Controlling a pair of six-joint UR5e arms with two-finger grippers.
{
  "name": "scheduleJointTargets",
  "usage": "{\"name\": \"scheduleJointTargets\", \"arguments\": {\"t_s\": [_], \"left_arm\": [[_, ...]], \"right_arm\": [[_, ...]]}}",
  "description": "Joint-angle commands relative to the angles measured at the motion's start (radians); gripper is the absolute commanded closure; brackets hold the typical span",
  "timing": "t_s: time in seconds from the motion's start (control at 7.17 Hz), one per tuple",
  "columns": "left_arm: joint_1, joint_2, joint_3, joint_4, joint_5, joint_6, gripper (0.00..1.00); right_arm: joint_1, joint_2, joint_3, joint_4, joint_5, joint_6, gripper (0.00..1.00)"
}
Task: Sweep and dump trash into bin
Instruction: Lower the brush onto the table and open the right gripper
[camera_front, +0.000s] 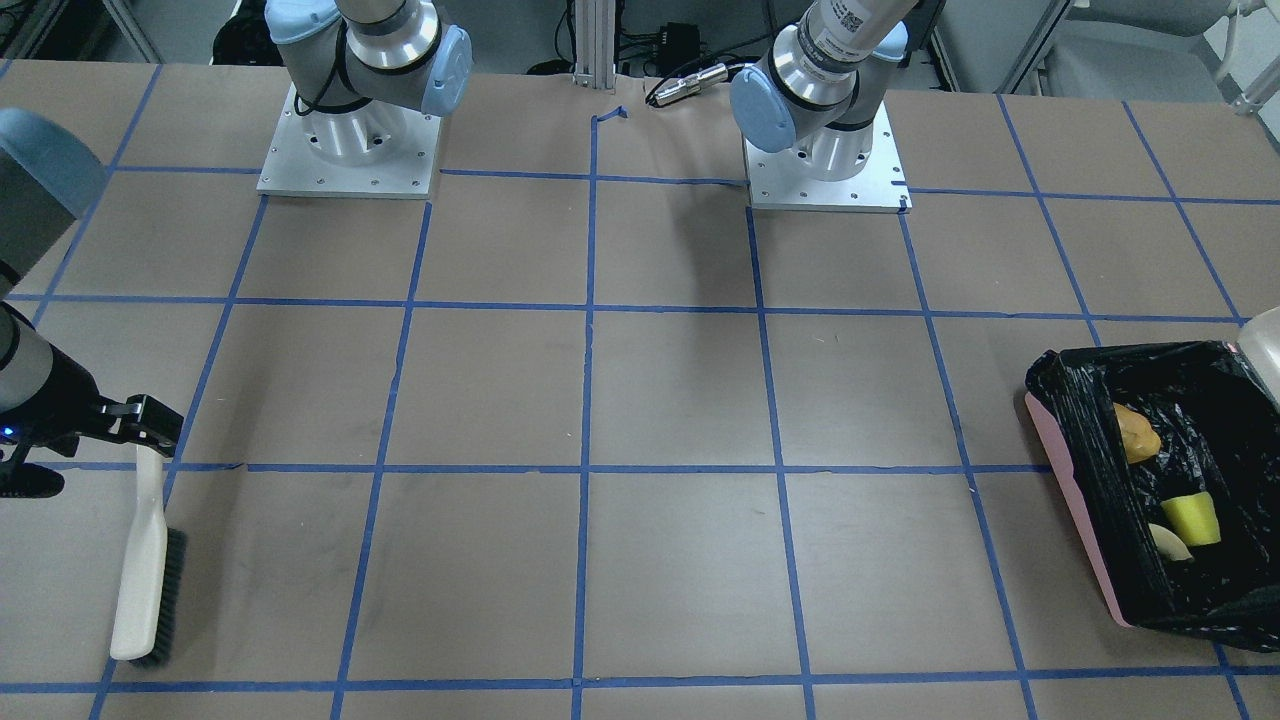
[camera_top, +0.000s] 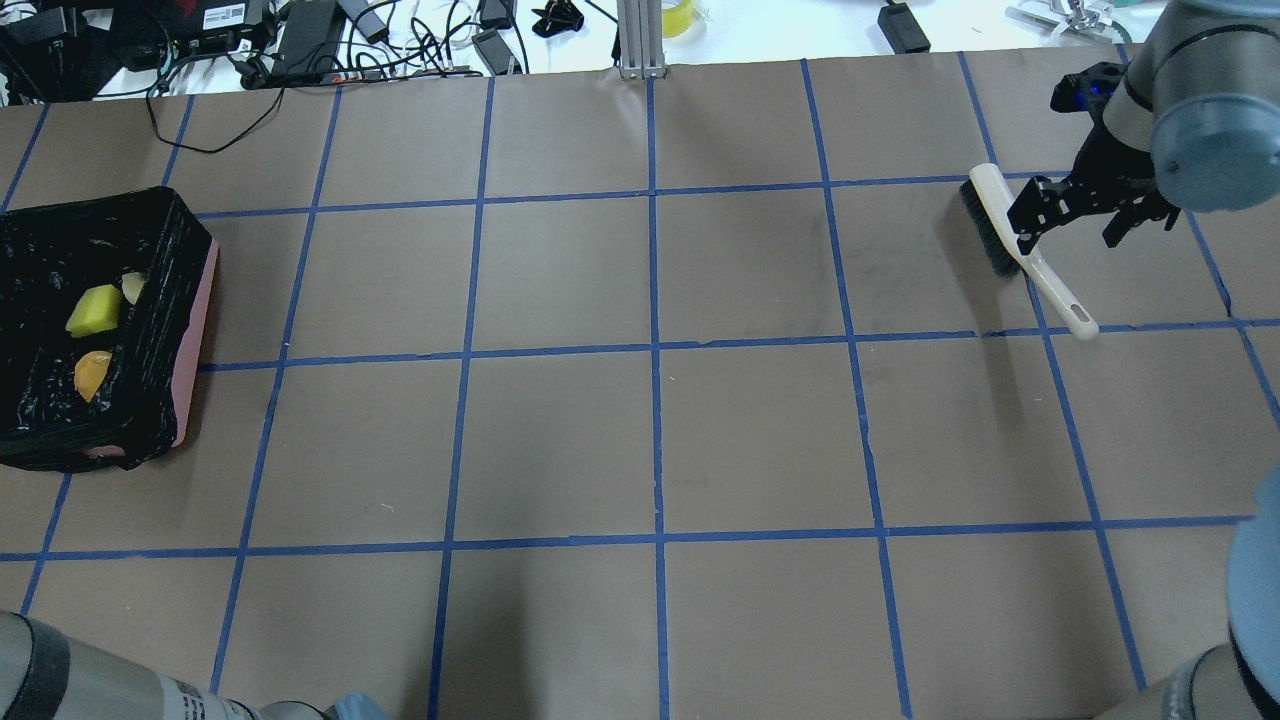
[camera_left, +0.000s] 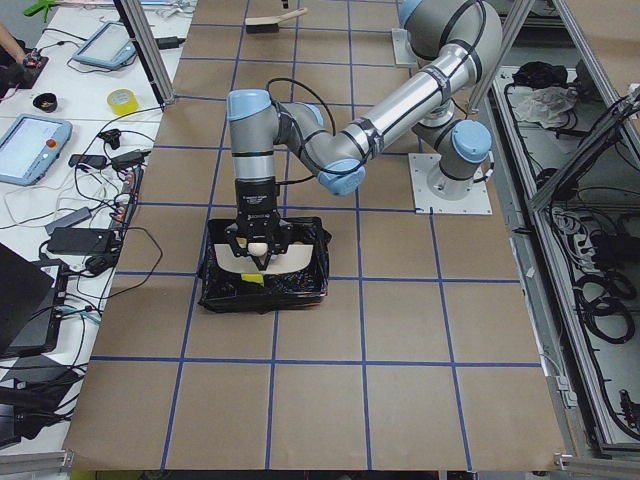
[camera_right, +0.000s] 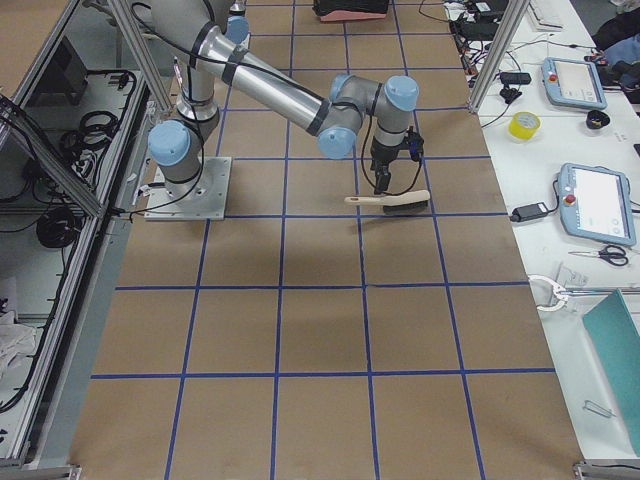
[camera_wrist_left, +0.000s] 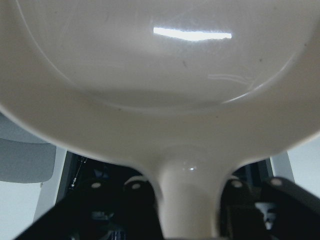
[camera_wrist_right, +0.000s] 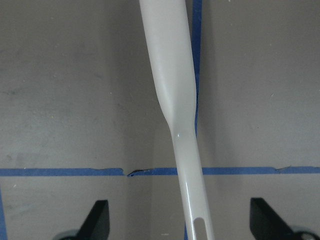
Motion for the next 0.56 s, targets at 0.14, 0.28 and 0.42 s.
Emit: {"name": "scheduleJointTargets", "arguments": {"t_s": [0.14,0.28,0.42], "left_arm": [[-0.012,0.03,0.013,-0.054,-0.069,0.017,1.0],[0.0,0.037,0.022,-0.138,-0.181,0.017,1.0],[0.002,0.055,0.025,-0.224,-0.268,0.003,1.0]], "right_arm": [[0.128,-0.138,-0.09,0.182,0.011,0.106,0.0],[0.2,-0.164,-0.154,0.254,0.011,0.15,0.0],[0.269,-0.167,-0.191,0.273,-0.003,0.202,0.0]]}}
